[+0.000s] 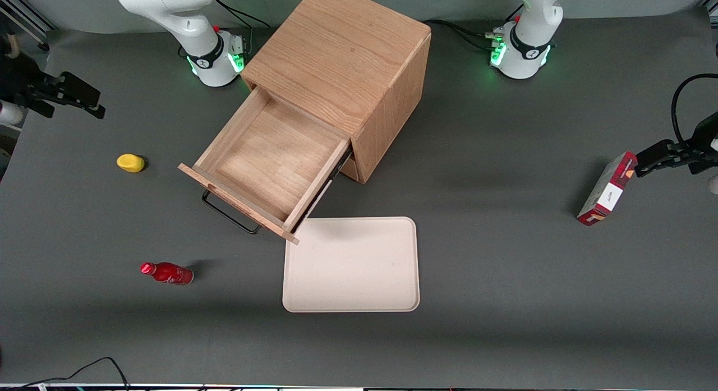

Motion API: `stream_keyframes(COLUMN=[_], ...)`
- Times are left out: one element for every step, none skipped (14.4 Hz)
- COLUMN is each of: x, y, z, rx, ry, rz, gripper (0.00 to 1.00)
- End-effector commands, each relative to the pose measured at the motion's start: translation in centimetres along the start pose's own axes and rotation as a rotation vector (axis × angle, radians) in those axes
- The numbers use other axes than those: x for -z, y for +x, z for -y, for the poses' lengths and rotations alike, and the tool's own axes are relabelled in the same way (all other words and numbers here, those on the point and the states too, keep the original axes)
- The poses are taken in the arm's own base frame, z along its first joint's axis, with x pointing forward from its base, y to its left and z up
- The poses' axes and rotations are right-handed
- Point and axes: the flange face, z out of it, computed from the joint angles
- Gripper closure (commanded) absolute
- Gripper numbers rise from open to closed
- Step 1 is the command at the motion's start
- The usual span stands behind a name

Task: Close top drawer
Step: 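Move the right gripper out from its rest pose toward the drawer, then lower the right gripper beside the open drawer's black handle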

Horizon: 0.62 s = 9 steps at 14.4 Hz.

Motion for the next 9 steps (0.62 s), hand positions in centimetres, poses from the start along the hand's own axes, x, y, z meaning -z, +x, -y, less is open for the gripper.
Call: stream_keyframes(x=[0.0, -0.1, -0.3, -0.5, -0.4, -0.5, -0.6, -0.5, -0.4], y=[3.5, 4.1, 4.9, 5.6, 5.7, 5.7, 5.7, 5.5, 5.3], z=[4.1, 6.5, 8.4, 9.1, 9.8, 10.3, 10.4, 10.7, 11.2], rx=[0.083, 0.114, 0.131, 0.107, 0.098, 0.107, 0.126, 0.142, 0.159], ry=[0.006, 0.013, 0.024, 0.033, 0.039, 0.040, 0.041, 0.046, 0.049], rz=[-0.008, -0.016, -0.024, -0.027, -0.034, -0.033, -0.032, -0.029, -0.031], gripper=[0.00, 0.00, 0.00, 0.00, 0.00, 0.00, 0.00, 0.00, 0.00])
